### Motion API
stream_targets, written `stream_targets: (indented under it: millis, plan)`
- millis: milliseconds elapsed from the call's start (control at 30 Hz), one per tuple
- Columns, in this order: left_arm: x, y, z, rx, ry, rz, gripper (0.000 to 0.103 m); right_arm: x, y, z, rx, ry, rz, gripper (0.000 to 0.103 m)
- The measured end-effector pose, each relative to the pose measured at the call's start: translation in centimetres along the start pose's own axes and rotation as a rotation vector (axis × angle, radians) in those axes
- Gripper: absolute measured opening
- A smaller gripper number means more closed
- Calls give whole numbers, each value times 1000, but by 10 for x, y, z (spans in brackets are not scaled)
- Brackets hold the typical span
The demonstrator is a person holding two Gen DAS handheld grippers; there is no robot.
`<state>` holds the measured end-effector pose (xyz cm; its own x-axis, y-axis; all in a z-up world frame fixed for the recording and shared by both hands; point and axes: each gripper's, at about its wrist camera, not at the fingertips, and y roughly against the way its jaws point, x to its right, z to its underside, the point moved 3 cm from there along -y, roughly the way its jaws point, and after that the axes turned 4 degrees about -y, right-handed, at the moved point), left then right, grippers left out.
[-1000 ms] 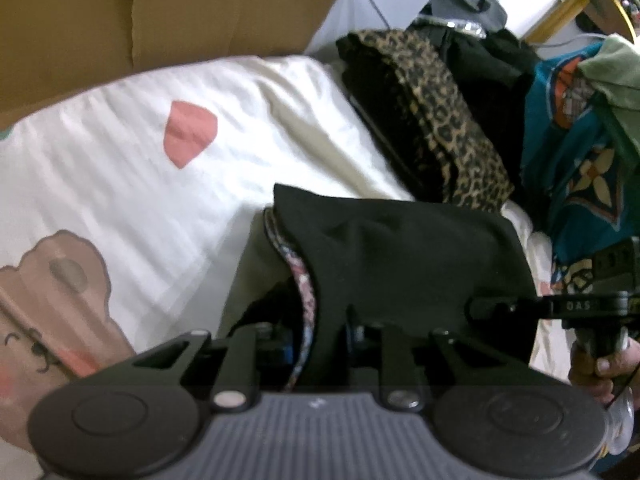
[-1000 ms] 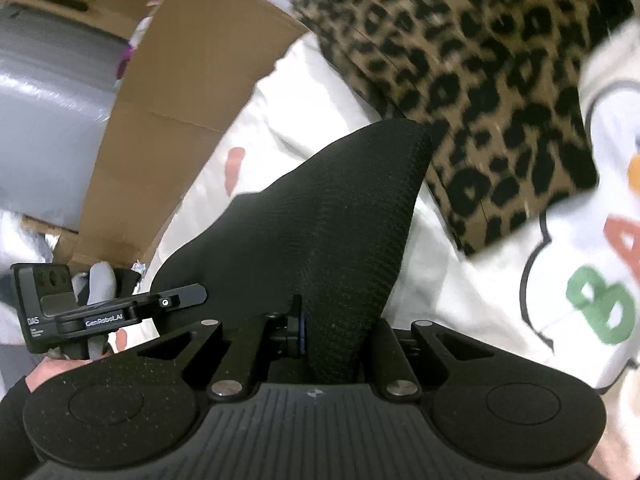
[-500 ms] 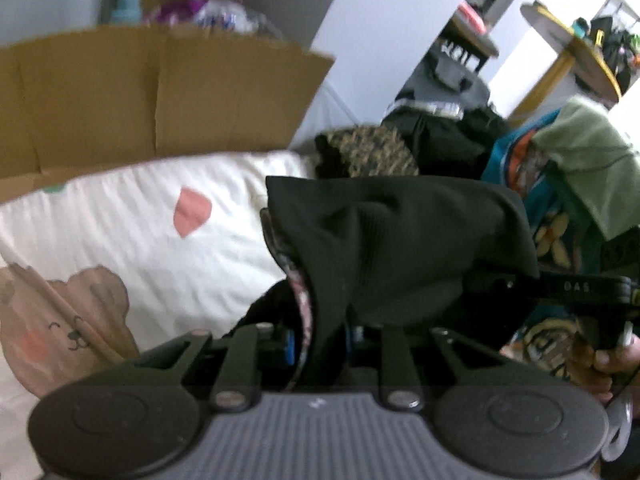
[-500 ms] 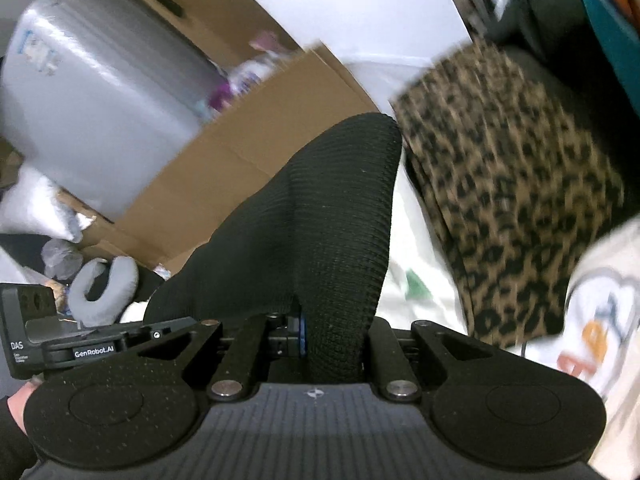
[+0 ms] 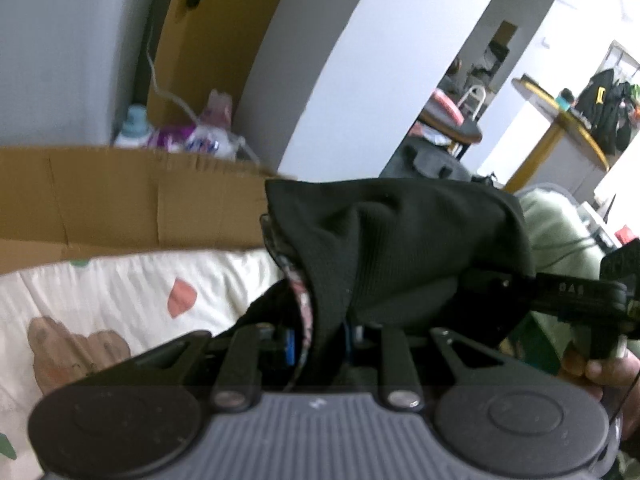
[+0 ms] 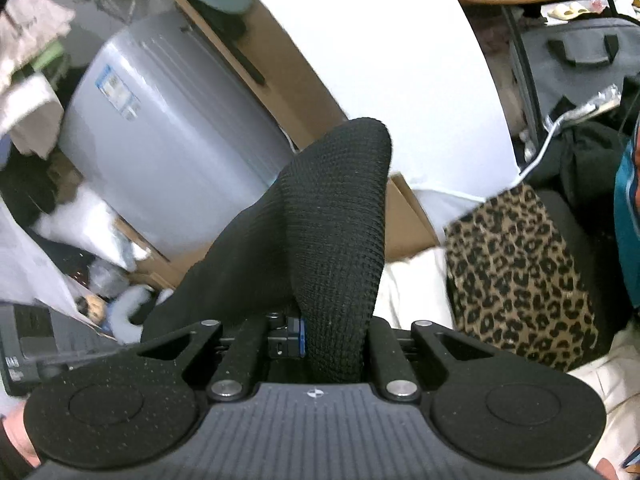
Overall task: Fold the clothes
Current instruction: 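Carry the lifted clothes stack with both grippers toward the black clothes pile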
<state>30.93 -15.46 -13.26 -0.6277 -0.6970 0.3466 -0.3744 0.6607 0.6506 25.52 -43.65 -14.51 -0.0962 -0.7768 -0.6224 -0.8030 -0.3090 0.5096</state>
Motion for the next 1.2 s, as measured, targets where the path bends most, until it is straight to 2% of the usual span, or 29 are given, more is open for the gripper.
stream_targets:
  millis: [267,467,667,900,1067,1200]
  plan:
    - [54,51,-34,55,-10,-54,22,-46,64,-54,36,78,-7,9]
    - [89,88,-53,105,32,-54,22,-76,111,-81,51,125,-5,9]
    - [115,118,-57,144,76,-36,22,-100,155,-102,64,166,-4,9]
    - [138,115,-48,157,95,1,22,-98,190,-104,73,213,23,9]
    - [145,105,-44,160,102,9,22,-85,199,-103,65,243,27,9]
    - [158,94,-42,147,59,-7,22,-73,201,-103,64,264,33,9]
